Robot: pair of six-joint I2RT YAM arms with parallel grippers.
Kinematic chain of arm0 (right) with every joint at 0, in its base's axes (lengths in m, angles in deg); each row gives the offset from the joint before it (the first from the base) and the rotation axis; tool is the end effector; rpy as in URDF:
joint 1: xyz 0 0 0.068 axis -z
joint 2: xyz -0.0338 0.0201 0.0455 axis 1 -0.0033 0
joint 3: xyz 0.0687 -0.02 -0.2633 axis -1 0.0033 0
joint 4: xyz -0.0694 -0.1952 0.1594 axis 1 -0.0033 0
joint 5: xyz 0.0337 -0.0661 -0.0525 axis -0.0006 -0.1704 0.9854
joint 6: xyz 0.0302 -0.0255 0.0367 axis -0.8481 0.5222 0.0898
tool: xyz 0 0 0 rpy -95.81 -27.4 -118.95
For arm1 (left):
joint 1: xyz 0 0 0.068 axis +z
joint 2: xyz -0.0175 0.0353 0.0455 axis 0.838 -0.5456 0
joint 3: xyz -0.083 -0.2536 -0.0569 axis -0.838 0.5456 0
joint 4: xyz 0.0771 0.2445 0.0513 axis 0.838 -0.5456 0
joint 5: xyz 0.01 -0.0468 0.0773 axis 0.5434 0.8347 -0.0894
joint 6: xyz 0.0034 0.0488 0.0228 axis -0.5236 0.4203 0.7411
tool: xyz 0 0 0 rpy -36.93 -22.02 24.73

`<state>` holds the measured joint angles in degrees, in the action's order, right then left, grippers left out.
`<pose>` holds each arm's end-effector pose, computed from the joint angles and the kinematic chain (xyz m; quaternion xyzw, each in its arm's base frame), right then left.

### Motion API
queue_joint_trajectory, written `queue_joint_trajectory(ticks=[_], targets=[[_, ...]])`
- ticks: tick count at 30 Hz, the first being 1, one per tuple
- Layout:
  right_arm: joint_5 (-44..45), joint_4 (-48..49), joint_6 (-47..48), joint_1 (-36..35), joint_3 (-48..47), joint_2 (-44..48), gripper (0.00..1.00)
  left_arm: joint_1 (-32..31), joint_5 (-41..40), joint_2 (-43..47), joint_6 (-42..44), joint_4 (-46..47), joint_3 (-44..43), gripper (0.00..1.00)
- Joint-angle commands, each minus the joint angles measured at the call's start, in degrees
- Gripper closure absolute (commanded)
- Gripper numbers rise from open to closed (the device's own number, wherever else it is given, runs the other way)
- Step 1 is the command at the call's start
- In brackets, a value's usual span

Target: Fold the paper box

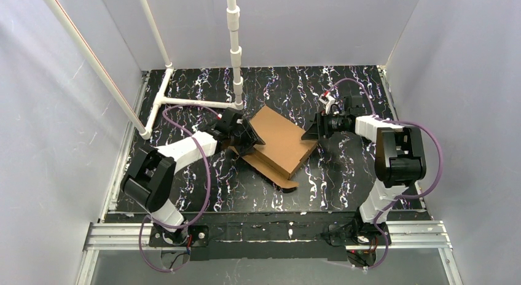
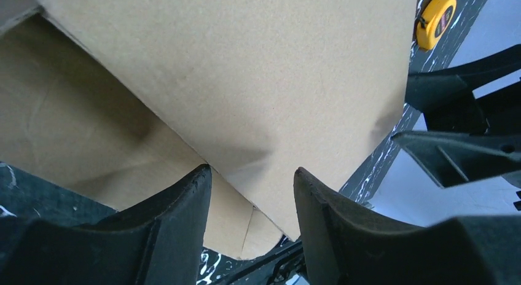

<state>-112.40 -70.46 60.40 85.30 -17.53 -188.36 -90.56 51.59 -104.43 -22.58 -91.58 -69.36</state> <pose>0.3518 0.0567 0.1707 -0.2287 0.8225 0.4256 0.3002 0.2815 -0.1945 0.2048 -0.2064 0.8865 -0.3573 0.2096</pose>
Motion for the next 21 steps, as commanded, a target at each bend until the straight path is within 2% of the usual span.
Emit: queue_joint_trajectory(ticks=[1, 4, 7, 9, 10, 11, 12, 14, 15, 16, 18, 21], targets=[[-1.7, -1.0, 1.9, 0.5, -0.1, 3.9, 0.21, 2.5, 2.4, 0.6, 8.9, -3.3, -4.0, 0.50], [-1.4, -3.9, 5.7, 1.6, -1.0, 4.8, 0.17, 2.9, 4.4, 5.0, 18.9, -4.8, -3.5, 0.48], [-0.1, -8.4, 11.8, 2.4, -2.3, 6.5, 0.14, 2.9, 9.2, 12.8, 27.5, -2.1, 1.5, 0.40], [1.0, -11.7, 16.8, 2.4, -2.6, 8.3, 0.14, 2.9, 13.3, 18.8, 31.4, -0.4, 5.0, 0.29], [1.1, -13.5, 20.0, 2.4, -2.8, 9.2, 0.14, 3.1, 15.1, 21.5, 31.8, 1.2, 7.1, 0.18], [0.6, -16.0, 22.8, 2.5, -2.8, 10.3, 0.13, 3.4, 20.7, 24.3, 30.7, 5.5, 10.0, 0.04], [-0.6, -18.6, 26.8, 2.4, -3.0, 11.4, 0.12, 3.7, 25.0, 26.6, 28.5, 11.2, 13.3, 0.02], [-4.5, -25.3, 36.8, 2.5, -2.6, 14.1, 0.07, 3.8, 28.5, 29.9, 22.5, 17.6, 18.7, 0.02], [-6.4, -27.9, 42.0, 2.4, -1.9, 16.1, 0.02, 3.8, 30.1, 30.6, 21.3, 19.2, 20.3, 0.02], [-8.0, -28.9, 45.8, 2.5, -0.8, 17.7, 0.02, 3.8, 31.5, 30.9, 21.3, 19.9, 21.5, 0.02], [-10.3, -26.1, 46.7, 2.6, 2.6, 21.0, 0.02, 2.6, 32.9, 31.2, 22.1, 20.2, 22.4, 0.08], [-13.0, -24.4, 46.7, 2.6, 6.0, 23.8, 0.01, -8.2, 22.7, 36.0, 35.6, 19.1, 23.2, 0.10]])
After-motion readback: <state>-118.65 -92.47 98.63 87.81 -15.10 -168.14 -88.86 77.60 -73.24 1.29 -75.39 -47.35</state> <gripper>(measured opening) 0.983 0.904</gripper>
